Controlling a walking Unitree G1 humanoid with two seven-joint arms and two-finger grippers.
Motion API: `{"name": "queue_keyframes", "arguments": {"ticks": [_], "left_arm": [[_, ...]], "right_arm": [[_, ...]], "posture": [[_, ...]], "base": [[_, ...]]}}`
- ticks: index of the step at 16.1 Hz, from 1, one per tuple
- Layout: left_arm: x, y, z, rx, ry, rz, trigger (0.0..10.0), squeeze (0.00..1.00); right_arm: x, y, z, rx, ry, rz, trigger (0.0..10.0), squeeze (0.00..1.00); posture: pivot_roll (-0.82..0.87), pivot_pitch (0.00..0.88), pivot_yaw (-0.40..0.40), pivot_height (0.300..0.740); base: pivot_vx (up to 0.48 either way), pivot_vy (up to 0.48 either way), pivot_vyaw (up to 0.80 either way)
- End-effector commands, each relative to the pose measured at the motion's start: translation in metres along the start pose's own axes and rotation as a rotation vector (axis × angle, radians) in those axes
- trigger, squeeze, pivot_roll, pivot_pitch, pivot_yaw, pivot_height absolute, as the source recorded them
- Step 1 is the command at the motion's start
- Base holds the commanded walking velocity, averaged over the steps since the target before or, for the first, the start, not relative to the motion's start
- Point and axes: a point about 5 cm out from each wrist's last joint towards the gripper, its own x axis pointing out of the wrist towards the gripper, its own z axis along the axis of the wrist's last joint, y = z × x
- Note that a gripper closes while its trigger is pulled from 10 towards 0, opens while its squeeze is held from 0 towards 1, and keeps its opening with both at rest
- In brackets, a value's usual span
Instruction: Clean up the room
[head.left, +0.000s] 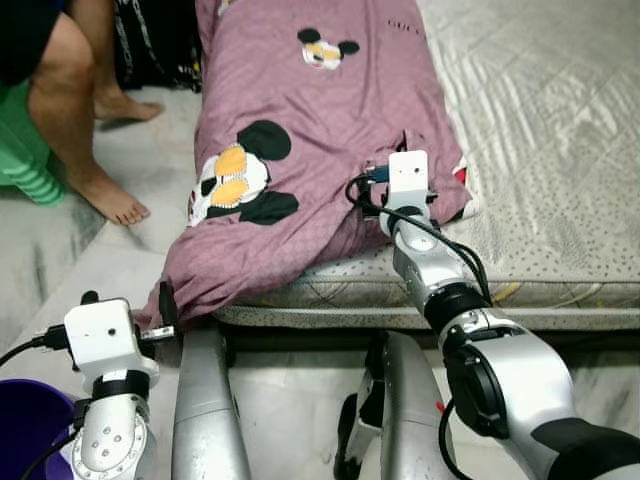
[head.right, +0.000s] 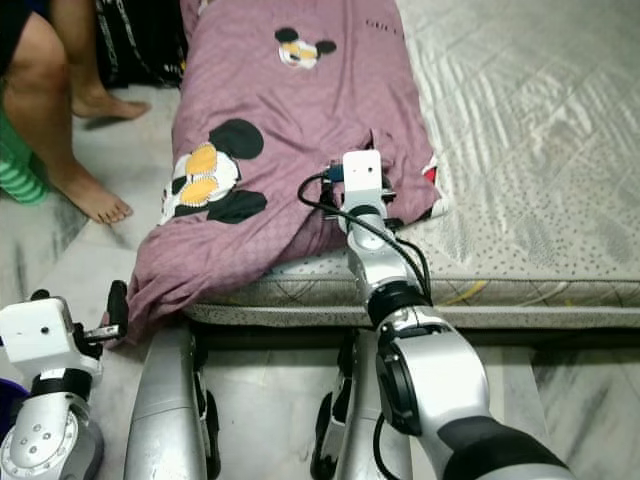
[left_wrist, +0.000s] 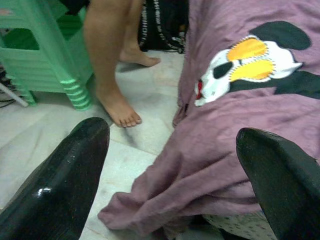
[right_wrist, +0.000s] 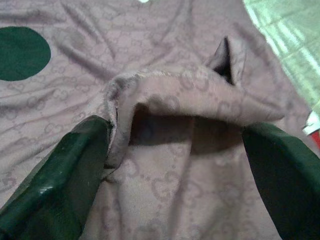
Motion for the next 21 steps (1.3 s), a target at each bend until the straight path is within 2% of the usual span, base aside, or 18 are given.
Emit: {"name": "queue_keyframes", "arguments": {"ticks": [1, 4, 7, 10, 11, 13, 15, 16, 17, 18, 19, 20, 21], "left_arm": [[-0.006, -0.001, 0.002, 0.002, 0.015, -0.001, 10.0, 0.0], [-0.014, -0.003, 0.001, -0.006, 0.05, -0.016, 10.0, 0.0], [-0.018, -0.005, 0.002, -0.02, 0.07, -0.021, 10.0, 0.0], [-0.017, -0.008, 0.001, -0.033, 0.093, -0.025, 10.0, 0.0], [-0.017, -0.008, 0.001, -0.033, 0.092, -0.024, 10.0, 0.0], [-0.016, -0.007, 0.003, -0.032, 0.09, -0.015, 10.0, 0.0], [-0.015, -0.005, 0.004, -0.03, 0.089, -0.001, 10.0, 0.0], [-0.015, -0.004, 0.004, -0.034, 0.092, 0.008, 10.0, 0.0], [-0.013, -0.005, 0.003, -0.037, 0.092, 0.011, 10.0, 0.0], [-0.012, -0.005, 0.004, -0.038, 0.091, 0.011, 10.0, 0.0], [-0.01, -0.006, 0.004, -0.04, 0.09, 0.01, 10.0, 0.0], [-0.009, -0.007, 0.004, -0.041, 0.088, 0.009, 10.0, 0.0], [-0.007, -0.007, 0.004, -0.042, 0.084, 0.008, 10.0, 0.0]], "right_arm": [[0.002, 0.001, 0.003, 0.012, 0.001, -0.011, 10.0, 0.0], [0.002, 0.007, 0.006, 0.065, -0.004, -0.002, 10.0, 0.0], [0.004, 0.009, 0.013, 0.17, 0.0, -0.006, 10.0, 0.0], [0.003, 0.026, 0.014, 0.246, 0.024, -0.019, 10.0, 0.0], [0.002, 0.031, 0.014, 0.269, 0.033, -0.033, 0.0, 0.0], [0.002, 0.038, 0.017, 0.288, 0.043, -0.051, 0.0, 0.0], [0.002, 0.036, 0.017, 0.299, 0.062, -0.093, 0.0, 0.0], [0.003, 0.034, 0.017, 0.297, 0.066, -0.098, 2.7, 0.0], [0.003, 0.035, 0.018, 0.301, 0.066, -0.095, 4.0, 0.0], [0.003, 0.037, 0.019, 0.313, 0.07, -0.086, 4.0, 0.0], [0.003, 0.042, 0.021, 0.33, 0.076, -0.073, 2.8, 0.0], [0.003, 0.043, 0.022, 0.33, 0.074, -0.074, 0.0, 0.0], [0.004, 0.04, 0.023, 0.344, 0.078, -0.091, 0.0, 0.0]], "posture": [[0.23, 0.294, -0.075, 0.554], [0.23, 0.321, -0.063, 0.554], [0.21, 0.339, -0.058, 0.554], [0.19, 0.349, -0.057, 0.554], [0.2, 0.35, -0.058, 0.554], [0.21, 0.348, -0.063, 0.554], [0.21, 0.346, -0.066, 0.554], [0.21, 0.341, -0.07, 0.554], [0.21, 0.337, -0.071, 0.554], [0.21, 0.335, -0.071, 0.554], [0.2, 0.329, -0.07, 0.554], [0.21, 0.324, -0.07, 0.554], [0.21, 0.321, -0.069, 0.554]], "base": [[0.0, 0.0, 0.0], [0.0, 0.0, 0.0], [0.0, 0.0, 0.0], [0.0, 0.0, 0.0], [0.0, 0.0, 0.0], [0.0, 0.0, 0.0], [0.0, 0.0, 0.0], [0.0, 0.0, 0.0], [0.0, 0.0, 0.0], [0.0, 0.0, 0.0], [0.0, 0.0, 0.0], [0.0, 0.0, 0.0], [0.0, 0.0, 0.0]]}}
